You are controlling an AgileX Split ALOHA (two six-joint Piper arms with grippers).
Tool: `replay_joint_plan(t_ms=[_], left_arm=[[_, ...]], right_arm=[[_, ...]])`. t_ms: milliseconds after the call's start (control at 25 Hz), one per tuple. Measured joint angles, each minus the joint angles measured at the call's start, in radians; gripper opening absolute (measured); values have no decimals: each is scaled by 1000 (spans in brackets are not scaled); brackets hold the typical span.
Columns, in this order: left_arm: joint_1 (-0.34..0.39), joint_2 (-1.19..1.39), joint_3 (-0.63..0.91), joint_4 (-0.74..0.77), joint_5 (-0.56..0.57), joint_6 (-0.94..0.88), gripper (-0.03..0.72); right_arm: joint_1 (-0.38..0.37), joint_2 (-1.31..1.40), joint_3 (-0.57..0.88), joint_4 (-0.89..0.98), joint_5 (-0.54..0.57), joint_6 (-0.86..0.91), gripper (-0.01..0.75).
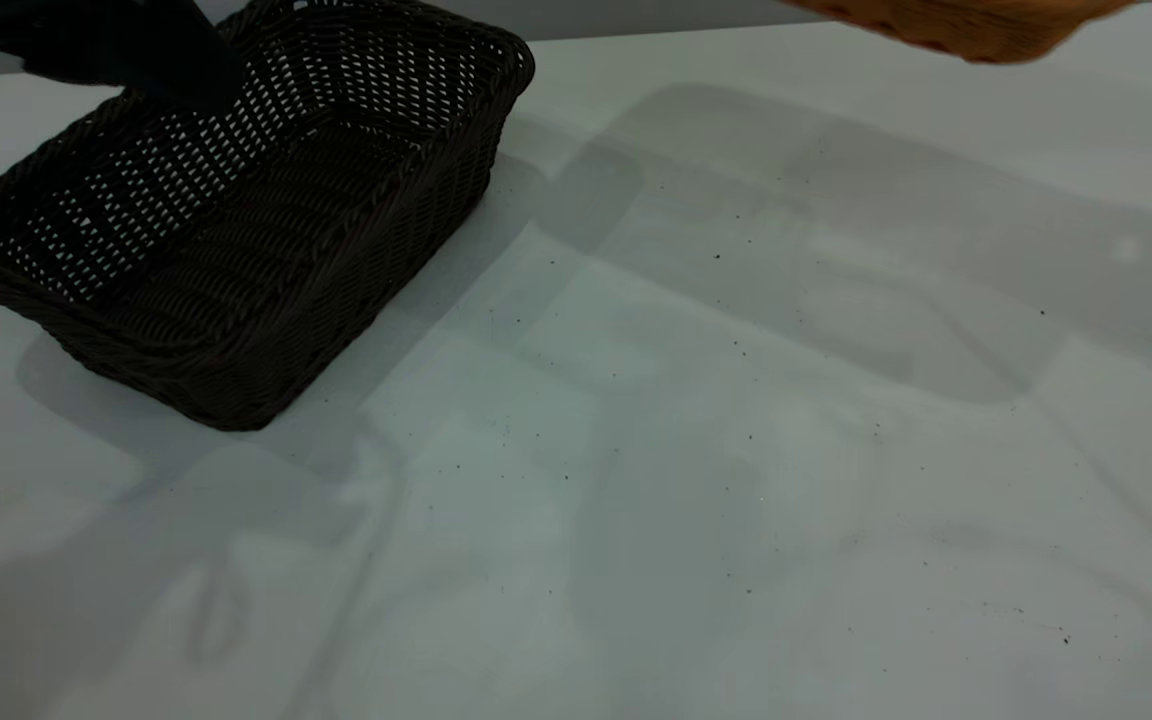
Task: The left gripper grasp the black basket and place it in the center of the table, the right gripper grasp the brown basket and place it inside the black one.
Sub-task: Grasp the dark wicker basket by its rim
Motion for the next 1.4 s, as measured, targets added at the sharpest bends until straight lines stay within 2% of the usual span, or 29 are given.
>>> replay_joint_plan(t_ms=[120, 360, 640, 1280, 1400], left_arm=[[-28, 45, 0, -11, -63, -7, 505], [-87, 161, 0, -11, -187, -40, 505], [-87, 301, 0, -11, -331, -64, 505], [-146, 471, -12, -9, -506, -59, 505], [-150, 497, -12, -7, -562, -59, 480]], right_arm=[[-23, 0, -12, 2, 4, -3, 99], [-23, 0, -27, 10, 27, -18, 99], [-23, 0, -28, 15, 25, -19, 99], [-23, 0, -28, 52, 7, -45, 99], [-23, 0, -28, 67, 9, -49, 99]])
